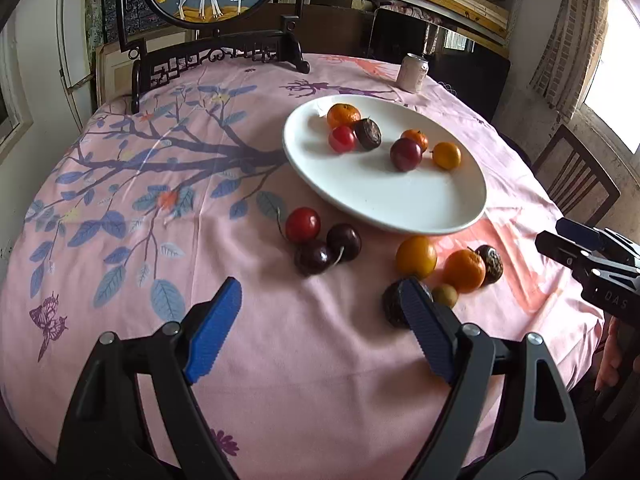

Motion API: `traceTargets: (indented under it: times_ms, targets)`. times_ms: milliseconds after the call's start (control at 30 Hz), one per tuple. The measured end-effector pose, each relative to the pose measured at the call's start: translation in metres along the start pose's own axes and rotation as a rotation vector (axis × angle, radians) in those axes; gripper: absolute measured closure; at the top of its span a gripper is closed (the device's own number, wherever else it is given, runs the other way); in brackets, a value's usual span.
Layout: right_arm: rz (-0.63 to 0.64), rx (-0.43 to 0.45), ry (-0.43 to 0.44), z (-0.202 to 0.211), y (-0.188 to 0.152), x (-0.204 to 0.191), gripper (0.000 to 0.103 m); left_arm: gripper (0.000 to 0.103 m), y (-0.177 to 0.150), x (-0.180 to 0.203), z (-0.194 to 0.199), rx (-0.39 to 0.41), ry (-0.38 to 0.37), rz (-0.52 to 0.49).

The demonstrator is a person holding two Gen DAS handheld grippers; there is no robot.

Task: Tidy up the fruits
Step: 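Grasp an orange with the right tool while the left tool grasps a yellow orange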

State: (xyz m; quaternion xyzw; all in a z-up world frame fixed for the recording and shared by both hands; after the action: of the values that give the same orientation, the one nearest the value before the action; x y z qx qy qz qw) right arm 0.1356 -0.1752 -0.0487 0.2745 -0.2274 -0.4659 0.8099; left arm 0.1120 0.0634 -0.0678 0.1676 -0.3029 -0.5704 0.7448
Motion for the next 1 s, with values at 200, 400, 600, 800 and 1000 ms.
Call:
traceTargets:
  times_ms: [200, 400, 600, 800, 1000]
  targets:
    - [-0.002, -0.031, 0.050, -0.005, -0.013, -0.015, 0.041, 0.019, -0.008, -0.020, -0.001, -0.025, 0.028, 0.037]
    - [0.086, 0.002, 0.152, -0.022, -0.003, -0.055, 0.042, 0.019, -0.016, -0.028, 0.005, -0.028, 0.027, 0.050]
    - [0.101, -0.095, 0.169, -0.063, 0.004, -0.062, 0.054, 0.019, -0.025, -0.030, 0.010, -0.041, 0.014, 0.053]
    - [0.102, -0.079, 0.137, -0.046, 0.004, -0.054, 0.064, 0.019, -0.040, 0.000, 0.014, -0.072, -0.053, -0.032]
    - [0.067, -0.049, 0.101, 0.002, -0.028, -0.029, 0.064, 0.019, -0.059, 0.038, -0.004, -0.158, -0.105, -0.116]
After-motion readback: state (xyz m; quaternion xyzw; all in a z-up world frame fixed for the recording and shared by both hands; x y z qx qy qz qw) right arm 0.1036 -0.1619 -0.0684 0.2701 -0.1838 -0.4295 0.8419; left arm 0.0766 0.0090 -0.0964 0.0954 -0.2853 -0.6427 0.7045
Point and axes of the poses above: each gripper's, at about its wrist camera, not at the fingertips, and z roughly against the way its jaws point, x to its right, y to its top, the point moved 5 cm from there along -z, roughly the way its jaws point, and after that the axes turned 13 degrees about z, right-handed, at the moved point
